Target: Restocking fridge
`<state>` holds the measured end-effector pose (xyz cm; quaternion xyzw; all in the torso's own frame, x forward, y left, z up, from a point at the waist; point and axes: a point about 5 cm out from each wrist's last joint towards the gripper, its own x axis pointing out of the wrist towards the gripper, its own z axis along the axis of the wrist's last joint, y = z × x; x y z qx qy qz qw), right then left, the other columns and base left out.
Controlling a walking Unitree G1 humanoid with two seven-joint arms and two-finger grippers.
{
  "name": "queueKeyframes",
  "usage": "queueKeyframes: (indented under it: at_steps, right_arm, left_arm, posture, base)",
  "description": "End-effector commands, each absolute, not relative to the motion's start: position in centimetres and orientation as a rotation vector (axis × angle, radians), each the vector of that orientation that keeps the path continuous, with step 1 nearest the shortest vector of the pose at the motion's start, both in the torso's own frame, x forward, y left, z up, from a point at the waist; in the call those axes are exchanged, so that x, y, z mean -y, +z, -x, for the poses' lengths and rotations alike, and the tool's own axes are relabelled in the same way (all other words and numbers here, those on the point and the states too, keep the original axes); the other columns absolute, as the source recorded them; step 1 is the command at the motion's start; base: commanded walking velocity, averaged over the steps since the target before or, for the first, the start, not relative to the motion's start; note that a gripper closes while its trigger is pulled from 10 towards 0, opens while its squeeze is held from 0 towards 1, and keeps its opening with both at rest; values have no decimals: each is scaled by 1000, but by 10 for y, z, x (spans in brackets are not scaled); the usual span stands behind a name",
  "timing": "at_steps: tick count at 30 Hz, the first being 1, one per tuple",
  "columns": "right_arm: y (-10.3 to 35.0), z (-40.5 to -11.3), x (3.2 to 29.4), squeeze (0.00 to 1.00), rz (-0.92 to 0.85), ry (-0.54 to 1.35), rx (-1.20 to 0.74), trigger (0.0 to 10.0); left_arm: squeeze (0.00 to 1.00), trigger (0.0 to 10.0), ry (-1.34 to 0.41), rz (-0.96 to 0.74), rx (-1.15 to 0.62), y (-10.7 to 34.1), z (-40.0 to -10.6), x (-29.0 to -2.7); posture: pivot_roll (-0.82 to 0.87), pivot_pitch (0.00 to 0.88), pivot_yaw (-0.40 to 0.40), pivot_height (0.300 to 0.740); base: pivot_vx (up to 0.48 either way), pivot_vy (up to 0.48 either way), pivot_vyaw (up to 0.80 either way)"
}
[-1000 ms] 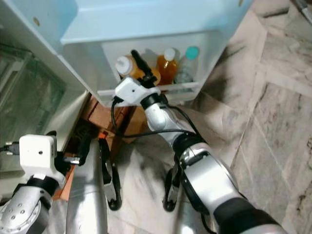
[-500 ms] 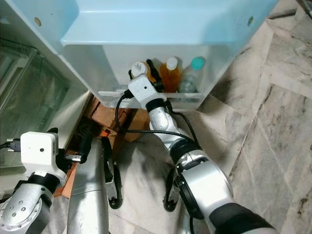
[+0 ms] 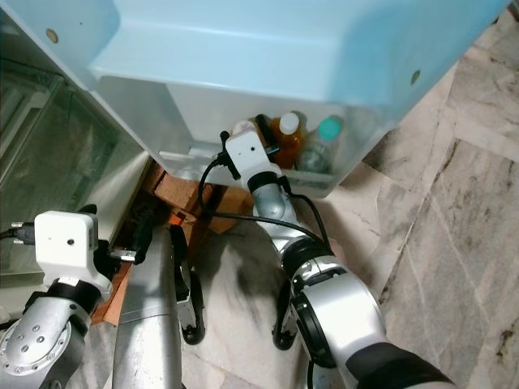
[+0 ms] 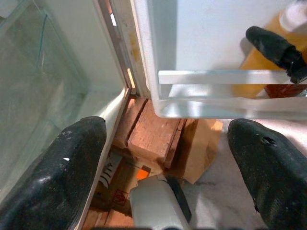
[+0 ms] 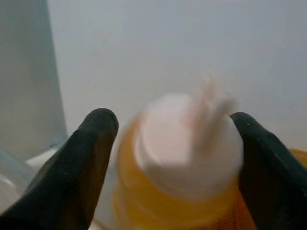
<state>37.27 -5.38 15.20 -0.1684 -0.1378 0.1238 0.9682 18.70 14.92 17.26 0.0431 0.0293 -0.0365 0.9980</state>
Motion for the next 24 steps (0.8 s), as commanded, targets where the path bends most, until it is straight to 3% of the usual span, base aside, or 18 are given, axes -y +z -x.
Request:
queueKeyframes:
  at_steps: [1, 18, 24]
  right_arm:
    - [132, -371, 73, 1000, 294, 177, 177, 10000]
    - [194, -382, 60, 1000, 189, 185, 424, 10000]
    - [198, -382, 52, 1000, 149, 247, 415, 10000]
  left_arm:
    - [0, 10000, -58, -97, -94, 166, -185, -152]
    - [0, 10000, -75, -99, -41, 164, -212, -149]
    - [0, 10000, -82, -98, -30, 160, -225, -148]
  posture:
    - [283, 480, 3, 534]
    - [244, 382, -3, 534]
    - [220, 333, -8, 534]
  base:
    - [0, 0, 0]
    - [0, 0, 0]
    - [0, 0, 0]
